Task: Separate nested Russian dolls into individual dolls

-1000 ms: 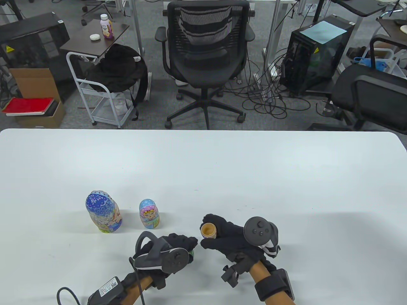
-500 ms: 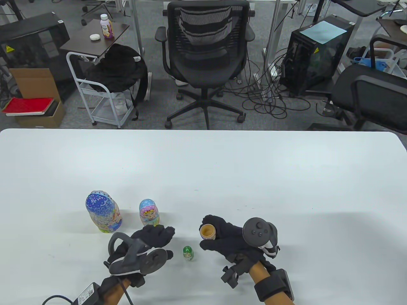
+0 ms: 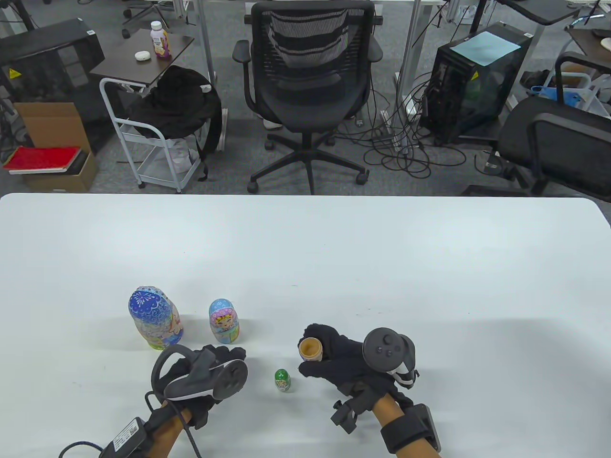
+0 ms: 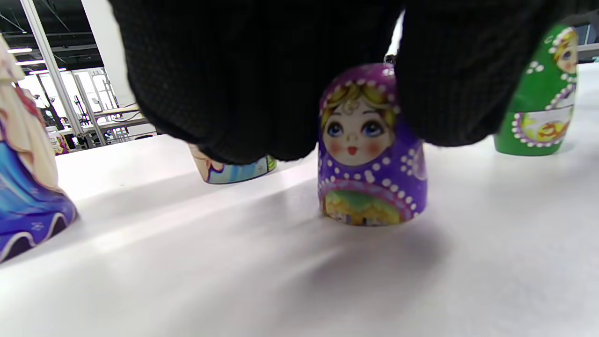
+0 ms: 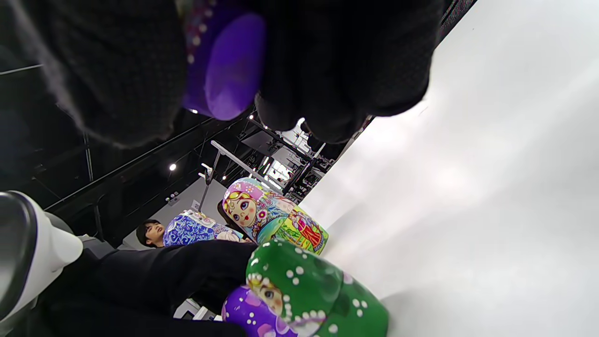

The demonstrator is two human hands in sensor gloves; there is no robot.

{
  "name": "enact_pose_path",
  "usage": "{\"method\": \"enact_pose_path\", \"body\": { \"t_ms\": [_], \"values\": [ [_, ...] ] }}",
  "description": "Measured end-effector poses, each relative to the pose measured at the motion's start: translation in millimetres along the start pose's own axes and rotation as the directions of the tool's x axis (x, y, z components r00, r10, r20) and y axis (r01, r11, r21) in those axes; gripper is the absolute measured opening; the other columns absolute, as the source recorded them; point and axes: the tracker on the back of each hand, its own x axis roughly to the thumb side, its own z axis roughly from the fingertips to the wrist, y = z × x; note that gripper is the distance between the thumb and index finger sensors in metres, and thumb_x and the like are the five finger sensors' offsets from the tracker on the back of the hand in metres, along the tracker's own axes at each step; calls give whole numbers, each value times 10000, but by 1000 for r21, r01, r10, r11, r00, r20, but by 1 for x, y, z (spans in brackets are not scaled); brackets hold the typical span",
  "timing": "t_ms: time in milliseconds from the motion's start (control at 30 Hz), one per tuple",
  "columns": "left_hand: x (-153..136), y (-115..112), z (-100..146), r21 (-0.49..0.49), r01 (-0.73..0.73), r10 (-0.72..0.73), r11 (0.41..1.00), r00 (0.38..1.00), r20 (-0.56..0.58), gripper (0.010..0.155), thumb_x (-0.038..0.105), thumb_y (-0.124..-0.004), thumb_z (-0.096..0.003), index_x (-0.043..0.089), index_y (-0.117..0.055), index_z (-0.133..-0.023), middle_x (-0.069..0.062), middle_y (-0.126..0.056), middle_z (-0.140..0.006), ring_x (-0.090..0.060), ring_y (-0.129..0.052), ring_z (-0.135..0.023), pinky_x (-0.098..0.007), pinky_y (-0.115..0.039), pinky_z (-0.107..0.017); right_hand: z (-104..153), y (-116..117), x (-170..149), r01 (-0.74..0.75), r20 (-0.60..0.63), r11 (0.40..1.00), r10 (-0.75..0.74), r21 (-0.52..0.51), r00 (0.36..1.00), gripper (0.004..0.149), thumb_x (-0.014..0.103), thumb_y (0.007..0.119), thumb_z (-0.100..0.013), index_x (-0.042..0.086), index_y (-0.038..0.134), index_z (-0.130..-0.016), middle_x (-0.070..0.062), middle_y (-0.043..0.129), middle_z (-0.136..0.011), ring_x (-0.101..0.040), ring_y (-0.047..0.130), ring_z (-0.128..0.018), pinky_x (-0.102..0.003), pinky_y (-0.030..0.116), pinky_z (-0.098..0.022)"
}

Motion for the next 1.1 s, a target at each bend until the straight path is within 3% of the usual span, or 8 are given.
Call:
{"method": "enact_pose_path", "body": {
  "t_ms": [133, 400, 667, 800, 1100],
  "values": [
    [-1, 1, 0, 20, -11, 11, 1000, 1000, 6, 640, 531, -848, -479, 206, -719, -1014, -85, -920, -906, -307, -988, -743, -397, -880, -552, 0, 2, 1, -13, 7, 1000, 13, 11, 1000, 819, 469, 941, -350, 61, 638, -992, -176, 941, -847, -358, 973, -736, -435, 853, -549],
    [-2, 35, 14, 249, -122, 118, 961, 993, 32, 630, 531, -832, -497, 191, -725, -1016, -89, -923, -905, -310, -989, -740, -399, -879, -552, 0, 8, 9, -43, 42, 999, 41, 34, 998, 822, 467, 948, -340, 53, 644, -983, -173, 946, -840, -352, 978, -733, -433, 856, -546],
    [4, 57, 27, 466, -334, 291, 819, 943, 164, 623, 537, -817, -511, 176, -738, -1013, -93, -933, -889, -311, -994, -726, -401, -882, -541, 2, 17, 22, -154, 110, 987, 148, 55, 983, 815, 463, 952, -333, 53, 656, -972, -172, 951, -835, -353, 981, -731, -434, 857, -546],
    [12, 61, 29, 501, -380, 312, 777, 925, 218, 621, 540, -811, -516, 174, -737, -1013, -92, -933, -887, -306, -995, -725, -397, -883, -541, 2, 22, 27, -173, 133, 983, 164, 59, 977, 817, 466, 952, -333, 51, 657, -972, -174, 954, -832, -353, 983, -729, -435, 857, -547],
    [20, 61, 27, 489, -416, 327, 767, 909, 260, 622, 540, -801, -521, 175, -729, -1019, -91, -929, -892, -304, -994, -726, -394, -882, -543, 3, 26, 30, -190, 151, 980, 179, 62, 972, 816, 463, 951, -334, 49, 657, -973, -175, 953, -832, -355, 983, -728, -434, 857, -547]
  ]
}}
